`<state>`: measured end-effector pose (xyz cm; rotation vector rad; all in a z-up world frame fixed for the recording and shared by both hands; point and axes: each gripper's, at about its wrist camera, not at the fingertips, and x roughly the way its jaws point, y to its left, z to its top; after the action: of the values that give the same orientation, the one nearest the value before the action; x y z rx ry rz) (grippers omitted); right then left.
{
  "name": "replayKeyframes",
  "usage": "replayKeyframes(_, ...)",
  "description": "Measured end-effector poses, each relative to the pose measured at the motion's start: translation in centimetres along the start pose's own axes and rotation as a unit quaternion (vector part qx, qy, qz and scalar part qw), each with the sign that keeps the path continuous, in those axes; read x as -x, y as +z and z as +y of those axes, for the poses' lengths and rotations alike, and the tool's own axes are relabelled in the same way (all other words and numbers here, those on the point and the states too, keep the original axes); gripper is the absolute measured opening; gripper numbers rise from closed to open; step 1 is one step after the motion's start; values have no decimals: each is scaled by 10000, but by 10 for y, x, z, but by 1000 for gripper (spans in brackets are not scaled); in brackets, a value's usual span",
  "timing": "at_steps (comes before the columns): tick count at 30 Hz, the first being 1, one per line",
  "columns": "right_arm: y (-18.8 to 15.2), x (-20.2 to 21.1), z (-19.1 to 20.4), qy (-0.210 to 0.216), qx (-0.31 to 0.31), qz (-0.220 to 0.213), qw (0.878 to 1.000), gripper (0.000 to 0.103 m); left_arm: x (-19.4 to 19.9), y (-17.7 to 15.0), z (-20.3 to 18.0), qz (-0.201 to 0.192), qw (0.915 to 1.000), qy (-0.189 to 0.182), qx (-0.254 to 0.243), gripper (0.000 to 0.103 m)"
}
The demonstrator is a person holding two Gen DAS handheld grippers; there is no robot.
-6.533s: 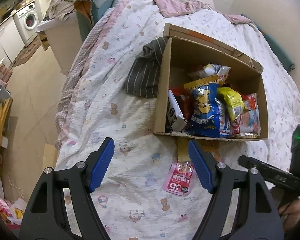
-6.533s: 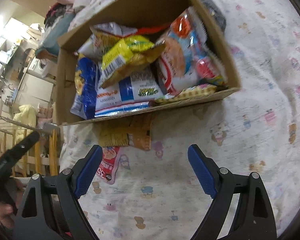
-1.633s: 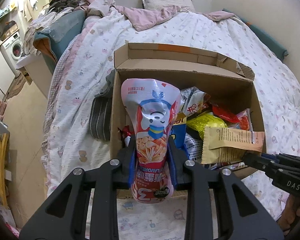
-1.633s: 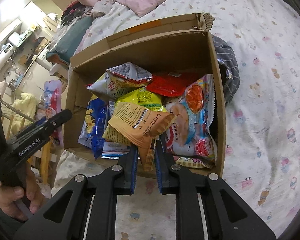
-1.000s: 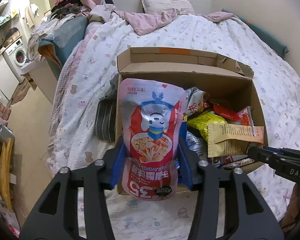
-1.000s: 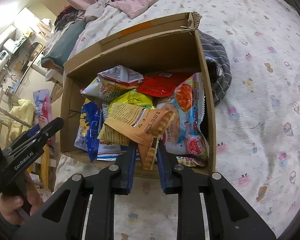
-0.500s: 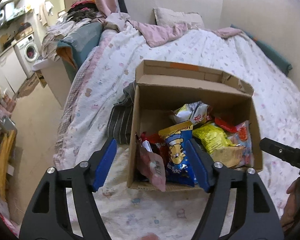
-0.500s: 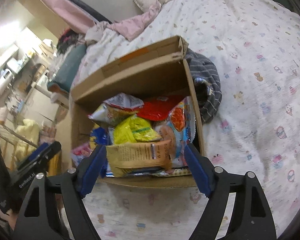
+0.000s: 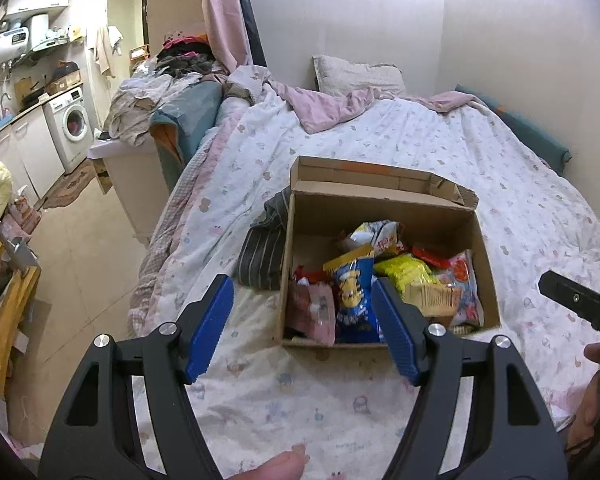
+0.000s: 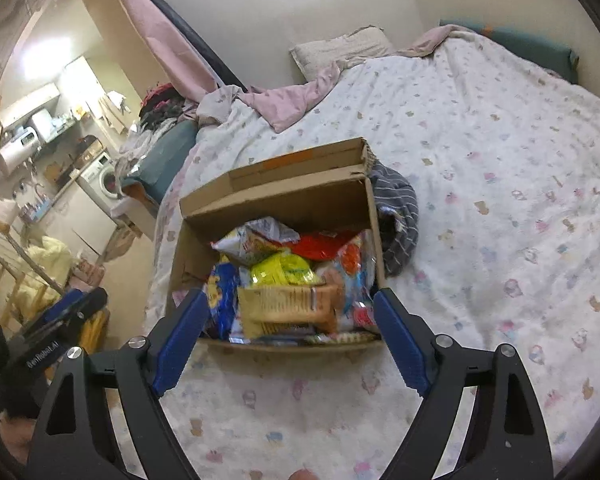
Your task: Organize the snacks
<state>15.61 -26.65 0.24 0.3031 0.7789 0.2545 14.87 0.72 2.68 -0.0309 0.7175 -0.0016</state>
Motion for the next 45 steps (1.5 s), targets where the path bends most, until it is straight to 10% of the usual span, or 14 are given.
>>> replayKeyframes(13, -54, 29, 27, -417, 549, -298, 9972, 102, 32, -41, 11, 18, 10000, -67, 62, 70)
replayKeyframes(17, -61, 27, 36, -597, 741, -501, 9942, 103, 35, -52, 15, -40, 9998, -41, 179, 103)
replayKeyframes(45, -71, 9, 50, -797, 1143, -449, 9892, 103, 36, -62, 8, -73, 10000, 20, -19, 103)
